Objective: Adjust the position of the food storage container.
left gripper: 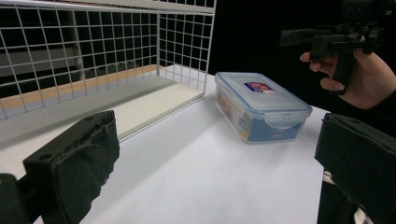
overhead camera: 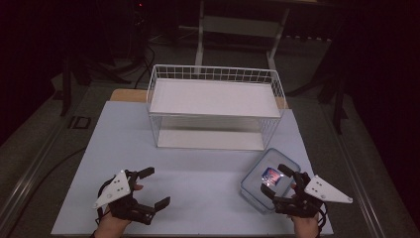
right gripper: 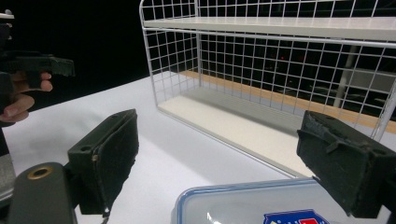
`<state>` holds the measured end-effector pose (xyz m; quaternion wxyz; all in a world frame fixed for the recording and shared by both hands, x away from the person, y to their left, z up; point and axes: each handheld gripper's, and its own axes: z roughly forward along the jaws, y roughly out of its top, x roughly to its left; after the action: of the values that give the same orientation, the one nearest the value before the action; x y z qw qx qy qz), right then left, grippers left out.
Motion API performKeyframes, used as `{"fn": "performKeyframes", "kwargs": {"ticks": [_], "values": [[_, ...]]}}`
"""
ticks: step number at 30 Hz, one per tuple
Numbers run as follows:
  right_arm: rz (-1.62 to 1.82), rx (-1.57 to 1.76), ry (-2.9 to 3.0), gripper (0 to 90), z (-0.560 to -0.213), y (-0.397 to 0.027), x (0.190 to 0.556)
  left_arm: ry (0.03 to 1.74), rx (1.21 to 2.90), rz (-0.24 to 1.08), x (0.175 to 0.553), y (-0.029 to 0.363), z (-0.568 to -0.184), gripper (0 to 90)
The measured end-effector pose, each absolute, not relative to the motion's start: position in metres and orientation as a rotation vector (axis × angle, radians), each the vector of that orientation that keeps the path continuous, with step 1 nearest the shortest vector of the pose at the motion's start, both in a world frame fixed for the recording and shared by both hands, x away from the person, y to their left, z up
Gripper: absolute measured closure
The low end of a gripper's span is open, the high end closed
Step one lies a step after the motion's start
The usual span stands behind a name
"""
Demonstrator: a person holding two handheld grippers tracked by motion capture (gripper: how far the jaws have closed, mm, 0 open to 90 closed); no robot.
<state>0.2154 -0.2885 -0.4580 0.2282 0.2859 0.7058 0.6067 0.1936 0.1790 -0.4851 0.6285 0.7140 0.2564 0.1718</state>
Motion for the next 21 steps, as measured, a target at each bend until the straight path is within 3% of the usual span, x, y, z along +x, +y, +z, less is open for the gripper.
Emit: {"fn": "performKeyframes", "kwargs": {"ticks": [18,21], "values": [[1.624,0.763,1.984,12.8,-0.441,-0.297,0.213,0.607,1.599,0.384,0.197,0.186,-0.483,0.0],[1.544,0.736,2.022,19.8,-0.443,-0.301,0.211,0.605,1.602,0.396,0.197,0.186,-0.482,0.0]]}}
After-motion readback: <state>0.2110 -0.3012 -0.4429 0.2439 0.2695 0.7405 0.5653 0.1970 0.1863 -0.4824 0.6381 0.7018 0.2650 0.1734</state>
